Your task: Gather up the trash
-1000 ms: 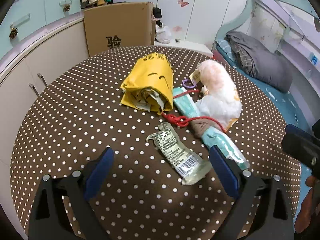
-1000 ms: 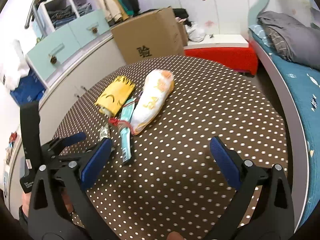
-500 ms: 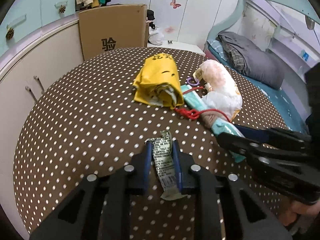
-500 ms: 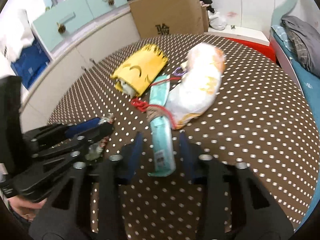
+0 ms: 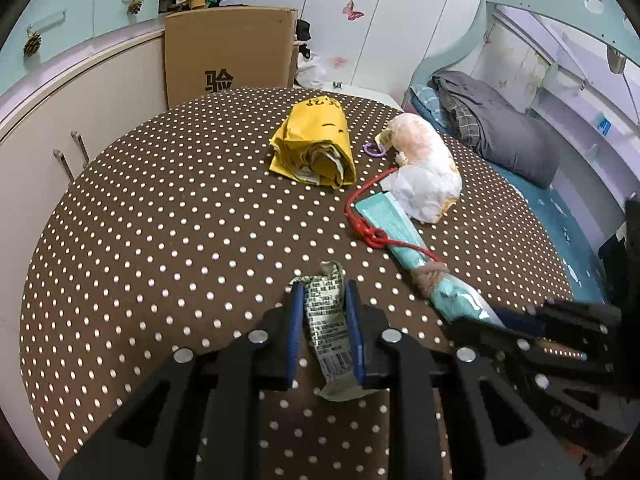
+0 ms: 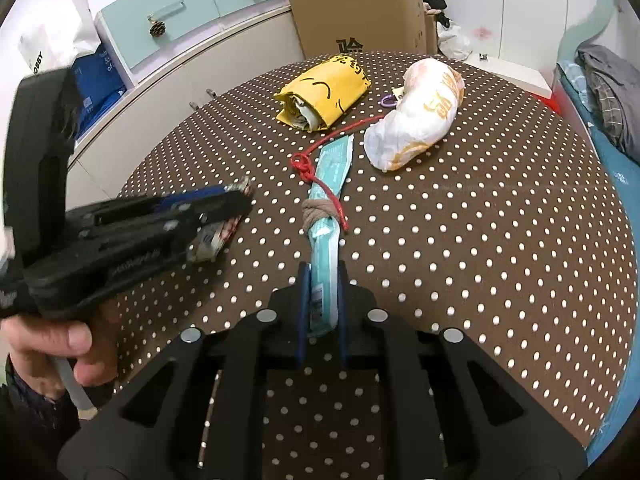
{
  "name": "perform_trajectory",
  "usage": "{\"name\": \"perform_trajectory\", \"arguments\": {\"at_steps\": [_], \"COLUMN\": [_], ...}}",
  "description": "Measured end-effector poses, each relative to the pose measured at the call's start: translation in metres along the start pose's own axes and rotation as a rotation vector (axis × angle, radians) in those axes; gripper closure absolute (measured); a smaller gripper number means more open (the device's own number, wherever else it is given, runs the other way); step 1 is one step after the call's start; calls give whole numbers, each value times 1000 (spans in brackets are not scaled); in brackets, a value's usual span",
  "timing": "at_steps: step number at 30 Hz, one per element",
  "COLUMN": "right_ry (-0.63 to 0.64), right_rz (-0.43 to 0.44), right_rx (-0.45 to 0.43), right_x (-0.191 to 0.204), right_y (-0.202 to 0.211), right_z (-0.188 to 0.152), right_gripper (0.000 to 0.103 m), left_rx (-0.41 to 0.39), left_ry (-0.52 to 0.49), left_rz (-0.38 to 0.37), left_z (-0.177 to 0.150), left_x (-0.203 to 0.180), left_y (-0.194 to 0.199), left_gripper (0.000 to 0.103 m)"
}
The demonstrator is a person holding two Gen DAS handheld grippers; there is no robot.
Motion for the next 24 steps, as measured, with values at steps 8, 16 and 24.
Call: {"name": "perform_trajectory", "arguments": {"at_steps": [8, 16, 24], "right_ry": [24, 143, 294], "right_rz": [-30, -16, -67], "right_rx": [-9, -100, -40], "right_x": [12, 27, 49], "right_y": [-13, -6, -46], "right_z": [19, 45, 57], "right_gripper": [63, 62, 85], "left_rx": [-3, -18, -37], "left_ry": [13, 38, 74], "left_rz": [-2, 3, 12], "left_z": [-13, -12, -14], "left_x": [-1, 4, 16], "left_y": [9, 14, 24], "left_gripper": [83, 83, 83]}}
Point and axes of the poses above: each gripper's, at about its wrist camera, not at the fingertips, and y roughly against the way its jaws point, x to its left, z to its top, the point moved 3 cm from there along -y, roughly the way its jaws point, and after that the axes turned 14 degrees about -z, right-handed, at the moved point
